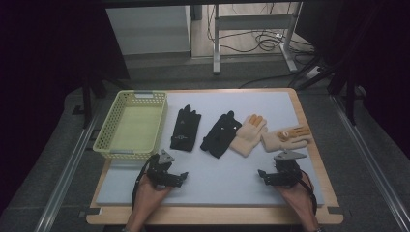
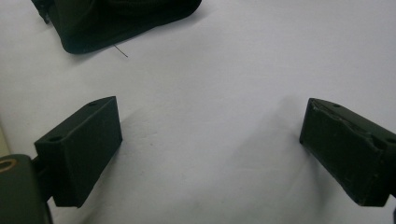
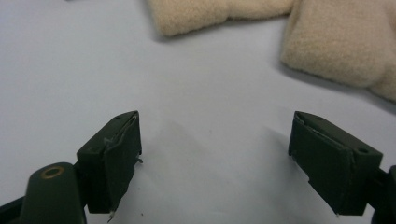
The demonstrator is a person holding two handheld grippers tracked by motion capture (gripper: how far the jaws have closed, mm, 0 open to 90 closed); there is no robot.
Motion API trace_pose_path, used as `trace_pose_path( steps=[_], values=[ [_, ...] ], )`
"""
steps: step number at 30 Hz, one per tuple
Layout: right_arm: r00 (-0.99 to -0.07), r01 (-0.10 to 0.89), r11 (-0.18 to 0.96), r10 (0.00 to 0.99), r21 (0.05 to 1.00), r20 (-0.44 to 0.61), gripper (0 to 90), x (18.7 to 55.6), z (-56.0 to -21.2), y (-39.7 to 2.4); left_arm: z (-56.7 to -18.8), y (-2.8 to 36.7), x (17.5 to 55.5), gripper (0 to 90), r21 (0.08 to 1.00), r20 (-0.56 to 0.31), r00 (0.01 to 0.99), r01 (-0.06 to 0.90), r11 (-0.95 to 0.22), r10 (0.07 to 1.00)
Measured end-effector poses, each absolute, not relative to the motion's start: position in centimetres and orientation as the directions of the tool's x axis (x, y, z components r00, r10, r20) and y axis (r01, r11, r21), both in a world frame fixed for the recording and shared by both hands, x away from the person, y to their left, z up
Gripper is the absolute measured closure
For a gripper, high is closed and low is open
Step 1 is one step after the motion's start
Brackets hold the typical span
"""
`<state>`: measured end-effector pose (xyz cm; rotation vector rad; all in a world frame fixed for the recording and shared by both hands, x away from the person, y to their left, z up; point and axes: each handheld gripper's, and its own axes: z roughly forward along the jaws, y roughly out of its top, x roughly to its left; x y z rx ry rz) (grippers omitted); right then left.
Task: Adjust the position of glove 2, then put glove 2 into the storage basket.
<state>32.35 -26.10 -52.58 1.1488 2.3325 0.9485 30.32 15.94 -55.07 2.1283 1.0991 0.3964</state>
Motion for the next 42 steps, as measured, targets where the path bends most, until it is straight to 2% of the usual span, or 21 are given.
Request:
trace_pose_path(
  steps=[31, 42],
  values=[
    [-0.668, 0.505, 0.465, 0.744, 0.727, -0.012, 17.1, 34.9, -51.0, -22.0, -55.1, 15.9, 30.3, 5.8, 0.704, -0.046, 0.593, 0.59, -0.395, 0.804],
    [-0.703, 0.479, 0.477, 0.711, 0.737, -0.002, 31.9, 37.1, -50.1, -19.2, -55.1, 16.0, 30.3, 5.8, 0.703, -0.046, 0.593, 0.591, -0.395, 0.804]
  ],
)
